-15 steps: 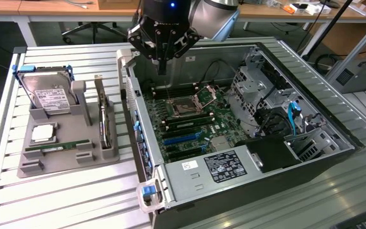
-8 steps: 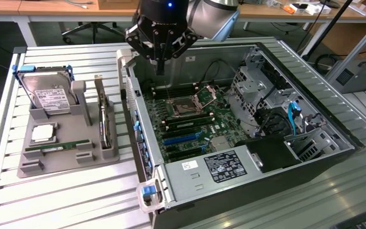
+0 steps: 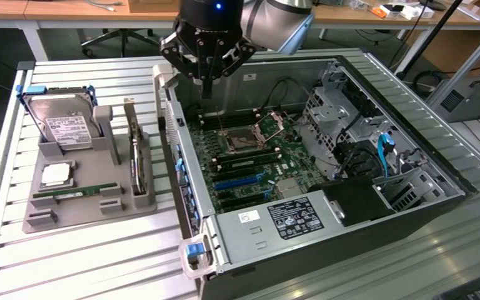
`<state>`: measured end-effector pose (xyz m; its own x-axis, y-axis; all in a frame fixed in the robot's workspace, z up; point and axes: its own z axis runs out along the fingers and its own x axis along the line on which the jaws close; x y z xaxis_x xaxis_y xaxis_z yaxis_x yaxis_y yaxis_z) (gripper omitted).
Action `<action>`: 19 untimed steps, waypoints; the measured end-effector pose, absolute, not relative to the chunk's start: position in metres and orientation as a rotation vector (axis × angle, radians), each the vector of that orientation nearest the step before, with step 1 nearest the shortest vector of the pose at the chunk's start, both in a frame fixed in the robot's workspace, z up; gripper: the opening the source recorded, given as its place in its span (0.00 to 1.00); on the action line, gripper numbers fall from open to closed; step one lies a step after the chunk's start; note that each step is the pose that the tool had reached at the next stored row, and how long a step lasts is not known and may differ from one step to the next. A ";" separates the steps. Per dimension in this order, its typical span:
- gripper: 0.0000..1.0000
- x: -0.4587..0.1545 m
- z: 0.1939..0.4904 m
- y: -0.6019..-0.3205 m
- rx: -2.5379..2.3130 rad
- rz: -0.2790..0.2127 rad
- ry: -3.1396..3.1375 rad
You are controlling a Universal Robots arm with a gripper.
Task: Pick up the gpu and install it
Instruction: 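Reach for the gpu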
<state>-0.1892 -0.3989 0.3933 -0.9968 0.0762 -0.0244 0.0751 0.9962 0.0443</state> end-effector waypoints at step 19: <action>0.11 -0.201 0.393 -0.399 0.118 0.068 3.113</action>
